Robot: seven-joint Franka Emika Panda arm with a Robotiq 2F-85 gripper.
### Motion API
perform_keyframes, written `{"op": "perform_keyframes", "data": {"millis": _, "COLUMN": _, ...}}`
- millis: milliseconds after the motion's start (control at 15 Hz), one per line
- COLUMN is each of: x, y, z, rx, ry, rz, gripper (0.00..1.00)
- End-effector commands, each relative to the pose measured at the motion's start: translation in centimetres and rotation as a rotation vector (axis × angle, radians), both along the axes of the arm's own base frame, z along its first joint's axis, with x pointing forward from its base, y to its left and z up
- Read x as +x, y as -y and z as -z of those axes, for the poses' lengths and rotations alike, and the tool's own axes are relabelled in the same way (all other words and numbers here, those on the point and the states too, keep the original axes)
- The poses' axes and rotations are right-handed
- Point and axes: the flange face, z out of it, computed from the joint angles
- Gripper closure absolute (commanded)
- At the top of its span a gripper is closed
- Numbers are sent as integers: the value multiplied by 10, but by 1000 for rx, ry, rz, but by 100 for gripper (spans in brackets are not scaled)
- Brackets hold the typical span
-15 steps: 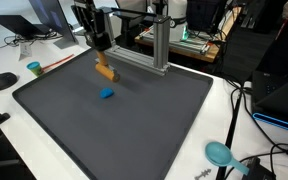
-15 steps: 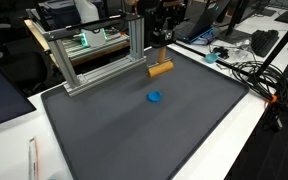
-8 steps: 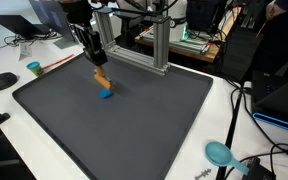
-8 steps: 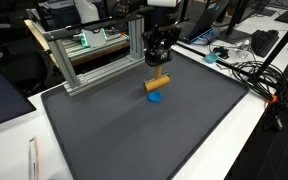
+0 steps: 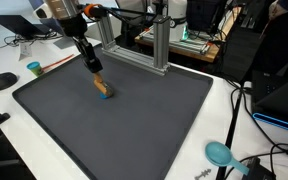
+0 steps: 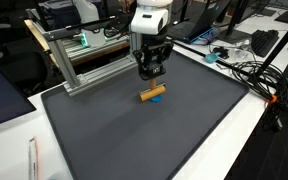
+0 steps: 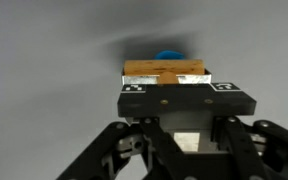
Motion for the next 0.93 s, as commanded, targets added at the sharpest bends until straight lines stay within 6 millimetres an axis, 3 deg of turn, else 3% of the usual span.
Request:
{"op": "perform_keyframes", "data": {"millis": 0, "x": 8, "y": -5, "z": -5, "rx": 50, "ry": 17, "rz": 19, "gripper": 77}}
{"op": "perform_keyframes", "data": {"millis": 400, "x": 12, "y": -23, "z": 2, "rx": 18, "ry": 12, "rz": 39, "gripper": 77}}
{"op": "perform_keyframes", "data": {"millis": 867, "x": 21, "y": -26, "z": 19, "rx": -49, "ry": 25, "rz": 95, "gripper": 77}}
